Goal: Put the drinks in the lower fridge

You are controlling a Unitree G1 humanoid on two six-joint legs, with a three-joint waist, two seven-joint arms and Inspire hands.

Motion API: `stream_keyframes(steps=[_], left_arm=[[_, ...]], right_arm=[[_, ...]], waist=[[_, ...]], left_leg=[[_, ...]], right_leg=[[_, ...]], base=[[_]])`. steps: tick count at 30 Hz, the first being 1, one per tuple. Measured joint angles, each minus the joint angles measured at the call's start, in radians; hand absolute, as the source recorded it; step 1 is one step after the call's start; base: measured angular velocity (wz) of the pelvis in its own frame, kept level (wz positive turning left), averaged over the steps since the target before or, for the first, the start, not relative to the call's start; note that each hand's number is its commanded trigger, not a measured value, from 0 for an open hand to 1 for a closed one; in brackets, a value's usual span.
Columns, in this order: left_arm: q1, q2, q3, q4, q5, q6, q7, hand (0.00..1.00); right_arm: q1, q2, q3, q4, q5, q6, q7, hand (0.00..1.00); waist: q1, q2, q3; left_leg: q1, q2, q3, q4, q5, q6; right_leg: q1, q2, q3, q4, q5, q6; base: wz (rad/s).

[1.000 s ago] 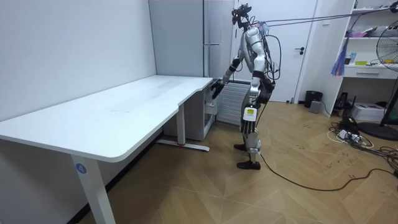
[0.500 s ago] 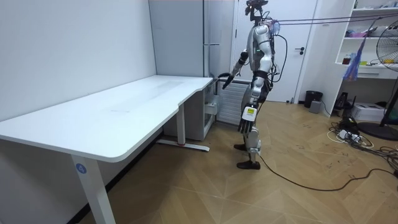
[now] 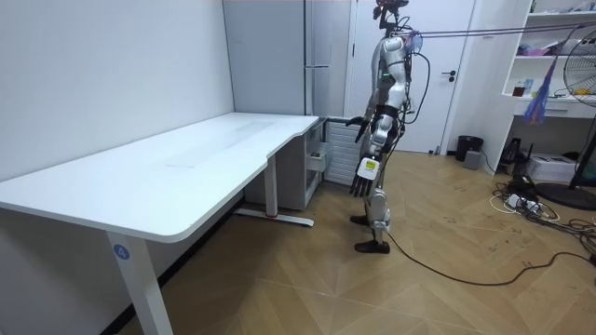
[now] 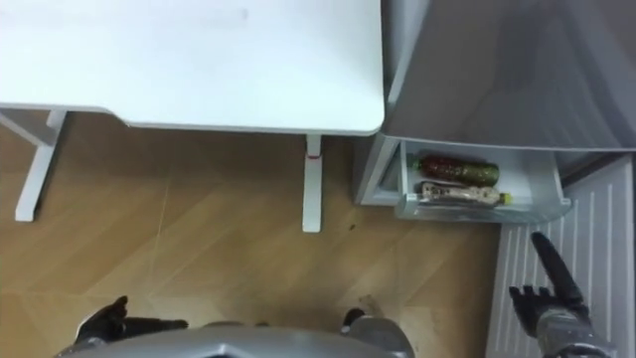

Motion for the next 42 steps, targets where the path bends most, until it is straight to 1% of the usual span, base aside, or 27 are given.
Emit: stream_keyframes(steps=[2, 4, 6, 8, 9, 10, 11, 14, 15, 16, 17, 18, 19, 21, 23, 26, 28, 32, 37, 38, 42], left_arm=[[0.013, 0.000, 0.000, 0.000, 0.000, -0.005, -0.003, 0.00], [0.027, 0.000, 0.000, -0.001, 0.000, -0.006, -0.006, 0.00], [0.031, 0.000, 0.002, -0.003, 0.000, -0.009, -0.006, 0.00], [0.034, -0.010, 0.028, -0.003, 0.001, -0.010, -0.003, 0.00], [0.034, -0.014, 0.033, -0.003, 0.003, -0.010, 0.000, 0.00], [0.034, -0.017, 0.033, -0.003, 0.020, -0.011, 0.002, 0.00], [0.034, -0.022, 0.033, -0.001, 0.028, -0.011, 0.005, 0.00], [0.033, -0.030, 0.032, 0.002, 0.054, -0.011, 0.010, 0.00], [0.033, -0.031, 0.032, 0.003, 0.055, -0.011, 0.010, 0.00], [0.035, -0.033, 0.032, 0.007, 0.056, -0.011, 0.010, 0.00], [0.039, -0.034, 0.032, 0.006, 0.058, -0.011, 0.011, 0.00], [0.042, -0.034, 0.032, 0.006, 0.058, -0.012, 0.013, 0.00], [0.048, -0.034, 0.032, 0.006, 0.058, -0.012, 0.022, 0.00], [0.054, -0.034, 0.032, 0.006, 0.058, -0.013, 0.030, 0.00], [0.060, -0.035, 0.032, 0.006, 0.059, -0.017, 0.039, 0.00], [0.060, -0.042, 0.033, 0.010, 0.059, -0.020, 0.050, 0.00], [0.056, -0.046, 0.032, 0.012, 0.058, -0.022, 0.052, 0.00], [0.051, -0.065, 0.031, 0.012, 0.058, -0.032, 0.052, 0.00], [0.043, -0.069, 0.029, 0.019, 0.044, -0.034, 0.053, 0.00], [0.043, -0.070, 0.027, 0.030, 0.039, -0.039, 0.053, 0.00], [0.044, -0.077, 0.025, 0.048, 0.038, -0.040, 0.071, 0.00]], right_arm=[[0.026, 0.016, 0.000, 0.000, -0.005, -0.001, 0.015, 0.00], [0.036, 0.023, 0.001, 0.000, -0.004, 0.000, 0.027, 0.00], [0.053, 0.032, 0.001, -0.005, -0.005, -0.001, 0.043, 0.00], [0.078, 0.054, 0.000, -0.006, -0.005, -0.001, 0.061, 0.00], [0.082, 0.060, 0.000, -0.007, -0.006, -0.001, 0.063, 0.00], [0.093, 0.073, 0.000, -0.007, -0.013, -0.001, 0.063, 0.00], [0.104, 0.085, 0.000, -0.007, -0.022, -0.001, 0.063, 0.00], [0.117, 0.106, 0.000, -0.006, -0.040, -0.001, 0.064, 0.00], [0.117, 0.108, 0.000, -0.005, -0.039, -0.001, 0.064, 0.00], [0.121, 0.112, 0.000, -0.002, -0.039, -0.001, 0.066, 0.00], [0.132, 0.120, 0.000, -0.001, -0.040, -0.001, 0.078, 0.00], [0.137, 0.124, 0.000, -0.001, -0.042, -0.001, 0.083, 0.00], [0.143, 0.133, 0.000, -0.002, -0.045, -0.001, 0.089, 0.00], [0.145, 0.145, 0.000, -0.002, -0.055, -0.001, 0.098, 0.00], [0.152, 0.156, 0.001, -0.001, -0.096, -0.001, 0.112, 0.00], [0.155, 0.160, 0.003, 0.002, -0.159, -0.001, 0.139, 0.00], [0.152, 0.165, 0.006, 0.008, -0.192, -0.001, 0.142, 0.00], [0.157, 0.167, 0.051, 0.019, -0.205, 0.000, 0.149, 0.00], [0.177, 0.167, 0.079, 0.020, -0.218, 0.000, 0.149, 0.00], [0.186, 0.170, 0.083, 0.019, -0.218, -0.001, 0.148, 0.00], [0.201, 0.189, 0.118, -0.009, -0.216, -0.004, 0.139, 0.00]], waist=[[-0.009, 0.007, 0.0042], [-0.020, 0.010, 0.0023], [-0.020, 0.010, 0.0025], [-0.021, 0.008, -0.0005], [-0.021, 0.003, 0.0008], [-0.021, 0.007, -0.0045], [-0.023, -0.002, -0.0033], [-0.024, 0.004, -0.0084], [-0.022, 0.004, -0.0079], [-0.023, 0.010, -0.0053], [-0.024, 0.015, -0.0082], [-0.024, 0.010, -0.0064], [-0.025, 0.013, -0.0102], [-0.025, 0.015, -0.0097], [-0.027, 0.021, -0.0093], [-0.031, 0.026, -0.0068], [-0.032, 0.026, -0.0073], [-0.032, 0.023, -0.0076], [-0.031, 0.019, -0.0078], [-0.031, 0.019, -0.0076], [-0.027, 0.020, -0.0076]], left_leg=[[0.028, 0.000, 0.000, -0.011, -0.003, -0.001], [0.038, 0.000, 0.000, -0.017, -0.006, -0.001], [0.046, 0.000, 0.002, -0.021, -0.008, -0.002], [0.056, 0.003, 0.003, -0.021, -0.012, -0.005], [0.058, 0.003, 0.003, -0.021, -0.013, -0.005], [0.064, 0.005, 0.002, -0.021, -0.015, -0.007], [0.070, 0.007, 0.003, -0.021, -0.019, -0.008], [0.089, 0.008, 0.003, -0.022, -0.024, -0.010], [0.094, 0.009, 0.003, -0.022, -0.025, -0.010], [0.103, 0.009, 0.003, -0.022, -0.029, -0.010], [0.114, 0.010, 0.003, -0.021, -0.034, -0.009], [0.119, 0.010, 0.003, -0.022, -0.036, -0.009], [0.121, 0.011, 0.002, -0.021, -0.041, -0.009], [0.120, 0.010, 0.002, -0.019, -0.042, -0.008], [0.121, 0.010, 0.001, -0.018, -0.042, -0.008], [0.134, 0.010, 0.003, -0.022, -0.042, -0.008], [0.138, 0.010, 0.003, -0.022, -0.043, -0.009], [0.138, 0.010, 0.003, -0.022, -0.043, -0.009], [0.141, 0.012, 0.004, -0.024, -0.044, -0.010], [0.142, 0.012, 0.006, -0.024, -0.045, -0.010], [0.149, 0.017, 0.025, -0.024, -0.050, -0.012]], right_leg=[[0.023, 0.000, -0.002, -0.001, -0.010, 0.003], [0.030, 0.000, -0.002, -0.001, -0.014, 0.005], [0.034, 0.003, 0.003, -0.001, -0.016, 0.005], [0.042, 0.008, 0.018, -0.001, -0.020, 0.004], [0.044, 0.009, 0.018, -0.001, -0.022, 0.004], [0.051, 0.010, 0.018, 0.000, -0.026, 0.004], [0.057, 0.012, 0.019, 0.000, -0.029, 0.003], [0.072, 0.014, 0.019, 0.000, -0.034, 0.003], [0.077, 0.014, 0.019, -0.001, -0.035, 0.004], [0.088, 0.014, 0.019, -0.002, -0.037, 0.005], [0.098, 0.015, 0.019, -0.002, -0.040, 0.005], [0.099, 0.015, 0.019, -0.002, -0.042, 0.006], [0.099, 0.015, 0.020, 0.000, -0.045, 0.007], [0.100, 0.015, 0.022, 0.001, -0.045, 0.007], [0.105, 0.015, 0.021, 0.001, -0.045, 0.007], [0.112, 0.015, 0.021, 0.000, -0.047, 0.008], [0.113, 0.015, 0.021, 0.002, -0.050, 0.008], [0.113, 0.015, 0.022, 0.002, -0.050, 0.008], [0.114, 0.018, 0.027, 0.001, -0.050, 0.008], [0.116, 0.020, 0.034, 0.001, -0.050, 0.008], [0.118, 0.027, 0.053, 0.001, -0.050, 0.007]], base=[[0.00], [0.00], [-0.06], [-0.07], [0.00], [0.00], [0.00], [0.00], [0.00], [0.00], [0.00], [0.00], [0.00], [0.00], [0.00], [0.00], [0.00], [0.00], [-0.02], [-0.07], [-0.14]])
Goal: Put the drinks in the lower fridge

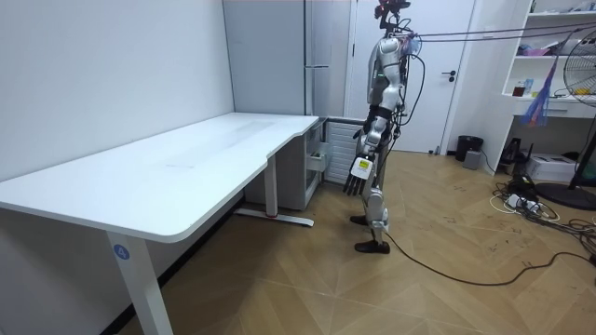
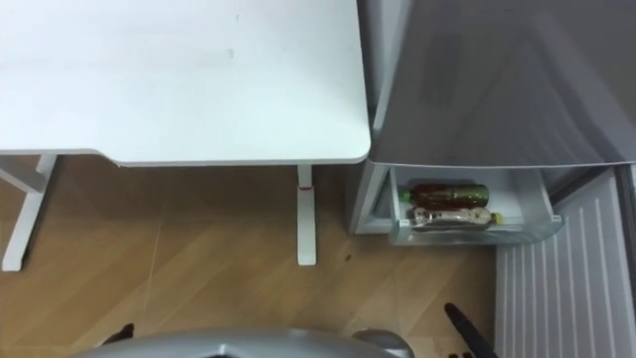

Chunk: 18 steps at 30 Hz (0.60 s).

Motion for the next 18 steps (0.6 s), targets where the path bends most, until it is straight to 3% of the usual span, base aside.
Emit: stream_keyframes(steps=[7, 18], left_arm=[[-0.013, -0.025, 0.003, 0.025, -0.001, -0.015, 0.017, 0.00], [-0.007, -0.024, 0.013, 0.028, 0.004, -0.015, -0.007, 0.00]], right_arm=[[-0.005, 0.017, 0.023, -0.004, -0.031, -0.001, -0.013, 0.00], [-0.015, 0.017, -0.027, 0.006, -0.089, -0.003, -0.051, 0.00]], waist=[[-0.002, 0.002, -0.0007], [-0.018, -0.003, -0.0002]], left_leg=[[0.005, 0.001, 0.012, 0.002, -0.006, 0.001], [0.031, 0.003, 0.019, 0.002, -0.016, 0.002]], right_leg=[[-0.002, 0.004, 0.017, 0.000, 0.000, 0.000], [0.016, 0.006, 0.021, 0.000, -0.004, 0.002]], base=[[-0.06], [-0.02]])
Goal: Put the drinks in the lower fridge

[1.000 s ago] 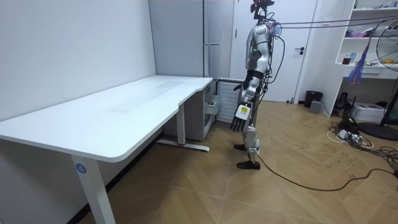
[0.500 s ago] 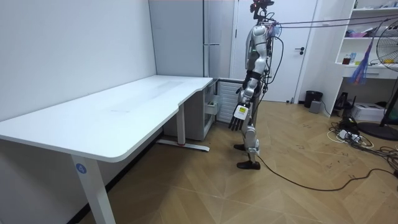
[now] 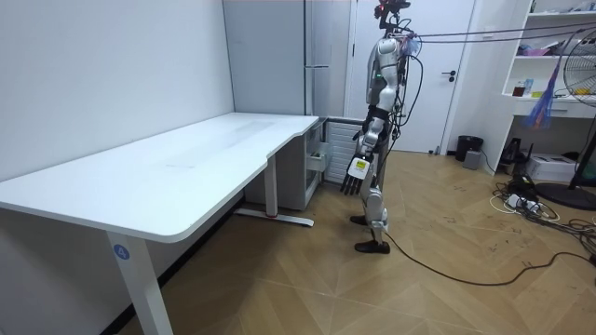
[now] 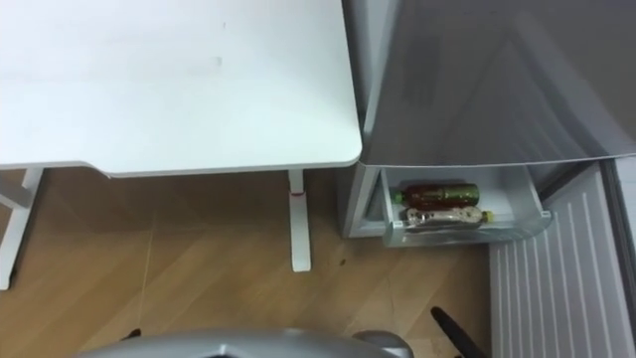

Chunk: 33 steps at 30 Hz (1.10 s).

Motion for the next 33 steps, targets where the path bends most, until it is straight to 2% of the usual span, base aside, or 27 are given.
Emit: stream_keyframes(steps=[12, 16, 19, 22, 25, 26, 27, 28, 29, 31, 33], left_arm=[[-0.002, 0.000, 0.029, 0.002, 0.001, 0.004, -0.006, 0.00], [-0.009, 0.006, 0.027, 0.016, -0.002, 0.004, -0.009, 0.00], [-0.013, 0.020, 0.026, 0.016, 0.003, 0.004, -0.029, 0.00], [-0.027, 0.048, 0.033, 0.023, 0.022, 0.004, -0.045, 0.00], [-0.076, 0.073, 0.029, 0.046, 0.024, 0.004, -0.043, 0.00], [-0.094, 0.075, 0.020, 0.049, 0.025, 0.005, -0.041, 0.00], [-0.107, 0.075, 0.009, 0.052, 0.023, 0.005, -0.040, 0.00], [-0.139, 0.075, -0.015, 0.068, 0.024, 0.005, -0.041, 0.00], [-0.177, 0.073, -0.036, 0.094, 0.024, 0.007, -0.043, 0.00], [-0.222, 0.071, -0.051, 0.097, 0.025, 0.005, -0.045, 0.00], [-0.250, 0.071, -0.054, 0.101, 0.025, 0.001, -0.045, 0.00]], right_arm=[[-0.024, 0.000, -0.088, 0.011, 0.052, 0.008, -0.037, 0.00], [-0.056, -0.001, -0.089, -0.009, 0.167, 0.005, -0.042, 0.00], [-0.082, -0.005, -0.091, -0.022, 0.250, 0.005, -0.049, 0.00], [-0.139, -0.021, -0.094, -0.029, 0.283, -0.006, -0.062, 0.00], [-0.218, -0.039, -0.088, -0.024, 0.312, -0.017, -0.067, 0.00], [-0.257, -0.049, -0.087, -0.012, 0.335, -0.019, -0.070, 0.00], [-0.278, -0.052, -0.086, -0.009, 0.348, -0.023, -0.072, 0.00], [-0.317, -0.057, -0.078, -0.010, 0.355, -0.038, -0.073, 0.00], [-0.355, -0.063, -0.065, -0.009, 0.356, -0.048, -0.073, 0.00], [-0.406, -0.064, -0.060, -0.004, 0.361, -0.050, -0.065, 0.00], [-0.452, -0.065, -0.059, -0.004, 0.360, -0.049, -0.064, 0.00]], waist=[[-0.003, -0.005, -0.0007], [-0.003, -0.005, -0.0001], [0.006, -0.006, -0.0006], [0.024, -0.001, -0.0019], [0.029, 0.005, 0.0059], [0.032, 0.004, 0.0046], [0.034, 0.009, 0.0095], [0.047, 0.010, 0.0109], [0.055, 0.019, 0.0170], [0.057, 0.022, 0.0247], [0.061, 0.027, 0.0270]], left_leg=[[0.000, 0.000, 0.002, 0.000, 0.000, 0.000], [-0.002, 0.000, 0.011, 0.003, -0.002, 0.002], [-0.030, -0.002, 0.015, 0.015, -0.005, 0.004], [-0.093, -0.003, 0.035, 0.049, -0.006, 0.006], [-0.161, -0.005, 0.037, 0.081, -0.008, 0.009], [-0.192, -0.006, 0.037, 0.098, -0.009, 0.010], [-0.211, -0.006, 0.037, 0.110, -0.010, 0.012], [-0.256, -0.006, 0.036, 0.143, -0.012, 0.016], [-0.301, -0.002, 0.035, 0.175, -0.014, 0.018], [-0.369, 0.002, 0.034, 0.218, -0.016, 0.021], [-0.438, 0.002, 0.033, 0.258, -0.019, 0.024]], right_leg=[[-0.003, 0.000, 0.004, 0.004, -0.001, -0.001], [-0.016, -0.002, 0.010, 0.018, -0.003, -0.001], [-0.051, -0.006, 0.013, 0.037, -0.006, -0.001], [-0.111, -0.011, 0.021, 0.063, 0.000, -0.005], [-0.182, -0.018, 0.024, 0.092, 0.002, -0.007], [-0.216, -0.022, 0.025, 0.104, 0.006, -0.008], [-0.233, -0.023, 0.027, 0.111, 0.007, -0.008], [-0.270, -0.025, 0.030, 0.127, 0.013, -0.010], [-0.300, -0.025, 0.029, 0.130, 0.024, -0.012], [-0.358, -0.027, 0.028, 0.153, 0.032, -0.016], [-0.428, -0.033, 0.029, 0.192, 0.032, -0.018]], base=[[0.00], [-0.05], [-0.06], [-0.17], [-0.07], [-0.03], [0.00], [0.00], [0.00], [0.00], [0.02]])
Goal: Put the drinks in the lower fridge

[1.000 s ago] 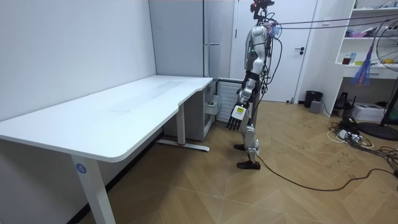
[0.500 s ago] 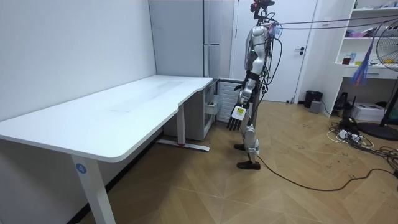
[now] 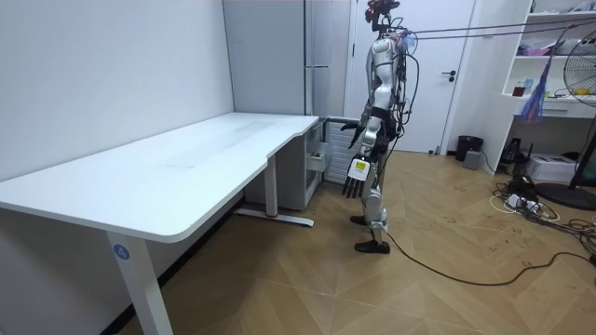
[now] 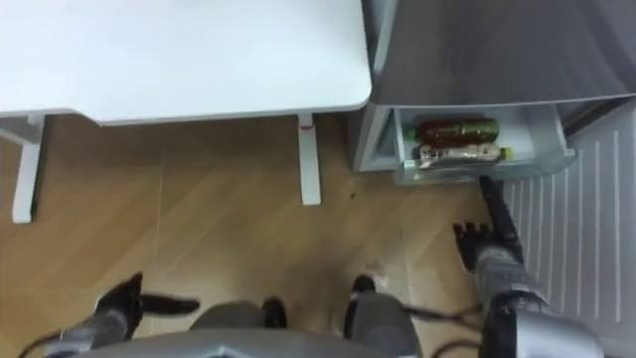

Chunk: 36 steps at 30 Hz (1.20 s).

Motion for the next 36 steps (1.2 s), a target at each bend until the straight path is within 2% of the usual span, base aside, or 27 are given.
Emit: stream_keyframes(steps=[3, 5, 9, 12, 14, 17, 20, 23, 26, 32, 36], left_arm=[[-0.025, 0.001, -0.006, 0.006, 0.000, -0.007, 0.003, 0.00], [-0.027, 0.002, -0.023, 0.003, -0.003, -0.012, 0.008, 0.00], [-0.034, 0.011, -0.056, 0.005, -0.028, -0.013, 0.049, 0.00], [-0.034, 0.037, -0.109, 0.016, -0.030, -0.014, 0.074, 0.00], [-0.032, 0.046, -0.129, 0.015, -0.043, -0.013, 0.092, 0.00], [-0.038, 0.048, -0.154, 0.011, -0.062, -0.011, 0.113, 0.00], [-0.042, 0.049, -0.168, 0.004, -0.074, 0.005, 0.122, 0.00], [-0.039, 0.051, -0.195, -0.037, -0.082, 0.025, 0.139, 0.00], [-0.032, 0.063, -0.221, -0.090, -0.107, 0.027, 0.139, 0.00], [0.013, 0.083, -0.260, -0.163, -0.150, 0.026, 0.131, 0.00], [0.053, 0.089, -0.263, -0.215, -0.194, 0.031, 0.130, 0.00]], right_arm=[[-0.044, -0.023, -0.001, 0.003, 0.018, 0.000, -0.006, 0.00], [-0.056, -0.061, 0.000, 0.001, 0.027, -0.004, -0.006, 0.00], [-0.078, -0.104, 0.003, 0.000, 0.036, -0.028, -0.010, 0.00], [-0.094, -0.116, 0.004, -0.003, 0.057, -0.034, -0.027, 0.00], [-0.106, -0.138, 0.005, -0.002, 0.062, -0.034, -0.032, 0.00], [-0.126, -0.181, 0.011, -0.002, 0.074, -0.037, -0.038, 0.00], [-0.139, -0.213, 0.034, 0.001, 0.111, -0.042, -0.038, 0.00], [-0.169, -0.249, 0.060, -0.003, 0.110, -0.044, -0.048, 0.00], [-0.206, -0.277, 0.102, -0.013, 0.106, -0.043, -0.049, 0.00], [-0.234, -0.297, 0.147, -0.112, 0.133, -0.045, -0.047, 0.00], [-0.248, -0.313, 0.195, -0.172, 0.147, -0.045, -0.042, 0.00]], waist=[[0.004, 0.001, 0.0014], [0.017, -0.006, 0.0057], [0.026, -0.013, 0.0102], [0.027, -0.026, 0.0153], [0.044, -0.027, 0.0153], [0.051, -0.026, 0.0146], [0.070, -0.022, 0.0128], [0.074, -0.022, 0.0113], [0.074, -0.020, 0.0109], [0.071, -0.021, 0.0107], [0.069, -0.027, 0.0104]], left_leg=[[-0.117, -0.007, -0.005, 0.082, -0.008, 0.008], [-0.204, -0.016, -0.007, 0.155, -0.032, 0.018], [-0.356, -0.014, -0.024, 0.288, -0.065, 0.020], [-0.471, -0.008, -0.033, 0.409, -0.097, 0.023], [-0.570, 0.006, -0.035, 0.518, -0.130, 0.027], [-0.687, 0.005, -0.039, 0.631, -0.156, 0.043], [-0.766, 0.013, -0.046, 0.722, -0.182, 0.052], [-0.841, 0.019, -0.047, 0.793, -0.193, 0.060], [-0.899, 0.018, -0.046, 0.845, -0.198, 0.063], [-0.943, 0.019, -0.047, 0.873, -0.196, 0.058], [-0.969, 0.021, -0.051, 0.881, -0.193, 0.048]], right_leg=[[-0.118, -0.021, 0.001, 0.091, -0.019, -0.003], [-0.213, -0.046, 0.003, 0.186, -0.050, -0.004], [-0.351, -0.060, 0.003, 0.299, -0.078, 0.002], [-0.462, -0.068, 0.012, 0.410, -0.106, 0.000], [-0.555, -0.073, 0.012, 0.500, -0.128, -0.009], [-0.670, -0.094, 0.017, 0.612, -0.155, -0.015], [-0.744, -0.096, 0.022, 0.691, -0.172, -0.015], [-0.823, -0.114, 0.029, 0.766, -0.190, -0.019], [-0.885, -0.128, 0.033, 0.826, -0.199, -0.026], [-0.932, -0.135, 0.035, 0.867, -0.209, -0.037], [-0.955, -0.136, 0.026, 0.877, -0.214, -0.043]], base=[[0.14], [0.15], [0.13], [0.08], [-0.04], [0.10], [0.02], [0.06], [0.09], [0.08], [0.03]])
